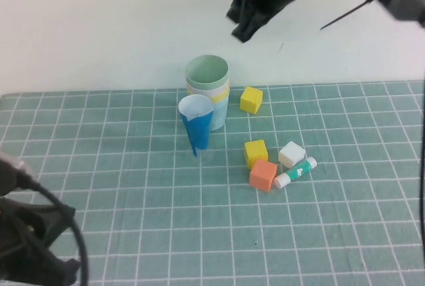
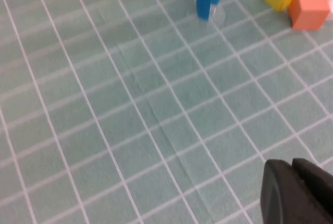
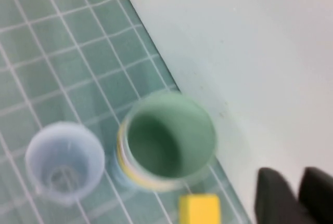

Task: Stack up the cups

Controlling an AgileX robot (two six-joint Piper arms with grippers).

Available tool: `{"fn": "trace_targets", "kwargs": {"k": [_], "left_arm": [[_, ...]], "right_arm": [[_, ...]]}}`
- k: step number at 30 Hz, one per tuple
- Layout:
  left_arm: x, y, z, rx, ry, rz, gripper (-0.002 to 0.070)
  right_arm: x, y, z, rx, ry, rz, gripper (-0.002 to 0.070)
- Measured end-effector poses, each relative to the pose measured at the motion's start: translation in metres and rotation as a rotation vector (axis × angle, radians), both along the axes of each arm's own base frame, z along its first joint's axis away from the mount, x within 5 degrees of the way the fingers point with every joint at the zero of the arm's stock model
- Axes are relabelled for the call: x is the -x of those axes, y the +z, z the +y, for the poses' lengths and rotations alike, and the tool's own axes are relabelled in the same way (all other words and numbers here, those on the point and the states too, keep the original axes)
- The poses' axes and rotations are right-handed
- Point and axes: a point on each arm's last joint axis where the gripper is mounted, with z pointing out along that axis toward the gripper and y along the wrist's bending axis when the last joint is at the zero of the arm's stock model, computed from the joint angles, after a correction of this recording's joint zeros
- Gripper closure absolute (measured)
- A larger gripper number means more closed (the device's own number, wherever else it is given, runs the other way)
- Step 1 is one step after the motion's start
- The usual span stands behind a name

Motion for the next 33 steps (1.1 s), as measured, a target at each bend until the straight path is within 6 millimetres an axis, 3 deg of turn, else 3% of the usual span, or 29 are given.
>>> {"fn": "trace_targets", "kwargs": {"k": [3,8,12,16,20,23,33], "left_arm": [[0.013,0.011,0.005,0.001,-0.014,-0.086,0.0674],[0.038,0.025,0.015,0.027,-0.012,-0.279,0.0675],[0.057,0.013,0.022,0.061,0.004,-0.412,0.0674],[0.072,-0.007,0.028,0.080,0.012,-0.471,0.0674],[0.085,-0.011,0.032,0.096,0.010,-0.517,0.0674],[0.091,-0.013,0.034,0.110,0.012,-0.527,0.0674],[0.095,-0.013,0.035,0.169,0.033,-0.521,0.0674]], "right_arm": [[0.019,0.032,-0.014,0.055,0.009,-0.031,0.0643],[0.057,0.086,-0.052,0.195,-0.091,-0.093,0.0673],[0.094,0.123,-0.086,0.292,-0.186,-0.155,0.0677],[0.129,0.141,-0.116,0.341,-0.269,-0.187,0.0678],[0.160,0.138,-0.134,0.339,-0.317,-0.148,0.0678],[0.182,0.125,-0.145,0.312,-0.352,-0.084,0.0678],[0.248,0.033,-0.162,0.107,-0.318,-0.047,0.0678]]}}
